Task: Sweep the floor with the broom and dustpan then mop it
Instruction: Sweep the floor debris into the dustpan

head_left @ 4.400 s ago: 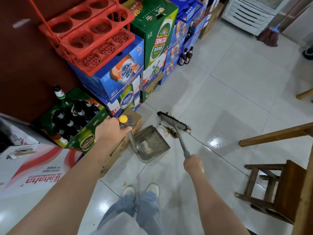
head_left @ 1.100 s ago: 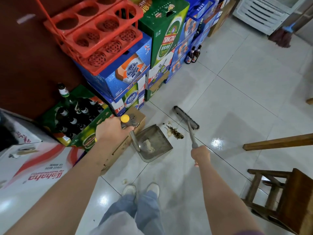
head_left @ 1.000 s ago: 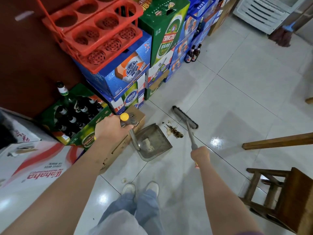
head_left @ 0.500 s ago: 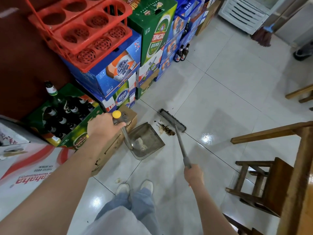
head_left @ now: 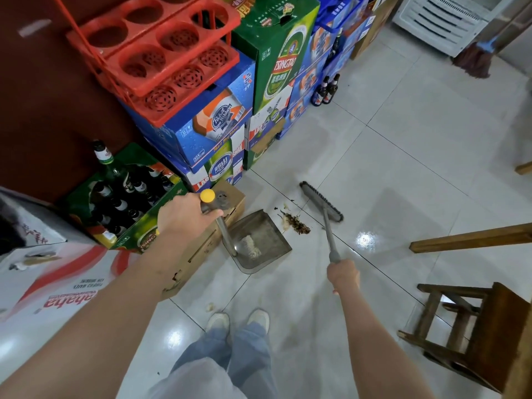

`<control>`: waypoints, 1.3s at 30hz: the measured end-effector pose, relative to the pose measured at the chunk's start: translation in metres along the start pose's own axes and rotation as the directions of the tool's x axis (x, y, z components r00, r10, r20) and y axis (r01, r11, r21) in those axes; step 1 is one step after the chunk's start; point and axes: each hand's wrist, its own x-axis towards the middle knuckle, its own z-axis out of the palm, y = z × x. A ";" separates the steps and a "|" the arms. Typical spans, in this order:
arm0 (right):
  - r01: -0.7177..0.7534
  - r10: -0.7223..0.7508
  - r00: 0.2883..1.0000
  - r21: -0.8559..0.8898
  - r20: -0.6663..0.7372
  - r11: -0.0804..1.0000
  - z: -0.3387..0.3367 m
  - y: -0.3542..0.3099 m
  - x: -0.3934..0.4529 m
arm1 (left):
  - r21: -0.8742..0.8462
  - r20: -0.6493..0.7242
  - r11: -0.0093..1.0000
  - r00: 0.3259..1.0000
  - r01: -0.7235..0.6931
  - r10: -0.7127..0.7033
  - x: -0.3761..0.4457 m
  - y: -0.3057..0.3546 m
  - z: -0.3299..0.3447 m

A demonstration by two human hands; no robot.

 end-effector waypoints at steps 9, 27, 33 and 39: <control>0.067 -0.063 0.997 -0.134 0.036 0.989 -0.006 -0.010 0.015 | -0.034 0.023 0.999 1.000 0.021 -0.020 0.002 0.003 -0.009; 0.123 -0.121 0.992 -0.142 0.020 0.982 0.026 0.075 -0.061 | -0.019 -0.024 0.999 0.999 -0.044 0.044 -0.009 0.001 0.001; 0.134 -0.135 0.991 -0.101 -0.005 0.986 0.011 0.047 -0.043 | -0.013 -0.026 0.998 0.998 -0.061 0.060 -0.015 0.001 0.003; 0.129 -0.130 0.991 -0.098 -0.002 0.987 -0.003 0.000 0.006 | -0.004 -0.013 0.999 0.999 -0.043 0.043 -0.018 -0.001 0.011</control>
